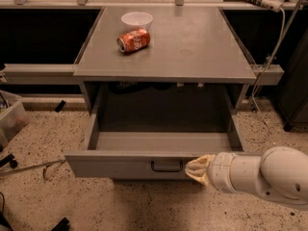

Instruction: Close top drawer

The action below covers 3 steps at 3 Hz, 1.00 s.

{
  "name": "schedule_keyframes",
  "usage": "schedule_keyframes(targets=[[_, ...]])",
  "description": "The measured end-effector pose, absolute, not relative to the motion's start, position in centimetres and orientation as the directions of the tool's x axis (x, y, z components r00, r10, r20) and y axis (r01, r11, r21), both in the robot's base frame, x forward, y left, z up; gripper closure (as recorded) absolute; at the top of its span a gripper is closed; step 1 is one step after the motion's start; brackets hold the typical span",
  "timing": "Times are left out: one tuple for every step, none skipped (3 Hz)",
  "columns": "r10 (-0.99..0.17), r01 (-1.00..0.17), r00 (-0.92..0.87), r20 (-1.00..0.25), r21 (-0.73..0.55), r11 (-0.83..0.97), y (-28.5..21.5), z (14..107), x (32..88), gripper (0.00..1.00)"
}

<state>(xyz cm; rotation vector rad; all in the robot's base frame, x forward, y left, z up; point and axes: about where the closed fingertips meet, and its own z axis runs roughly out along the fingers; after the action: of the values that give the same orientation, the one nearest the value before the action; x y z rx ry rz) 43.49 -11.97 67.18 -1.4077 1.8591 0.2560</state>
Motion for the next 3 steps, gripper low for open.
schedule_keyframes(targets=[[-0.73, -0.886, -0.088, -0.677, -0.282, 0.368, -12.0, 67.2, 43.5, 1.0], [-0.736, -0.881, -0.088, -0.671, -0.293, 0.372, -11.5, 66.8, 46.0, 1.0], [-0.737, -0.881, -0.088, -0.671, -0.293, 0.372, -11.5, 66.7, 45.9, 1.0]])
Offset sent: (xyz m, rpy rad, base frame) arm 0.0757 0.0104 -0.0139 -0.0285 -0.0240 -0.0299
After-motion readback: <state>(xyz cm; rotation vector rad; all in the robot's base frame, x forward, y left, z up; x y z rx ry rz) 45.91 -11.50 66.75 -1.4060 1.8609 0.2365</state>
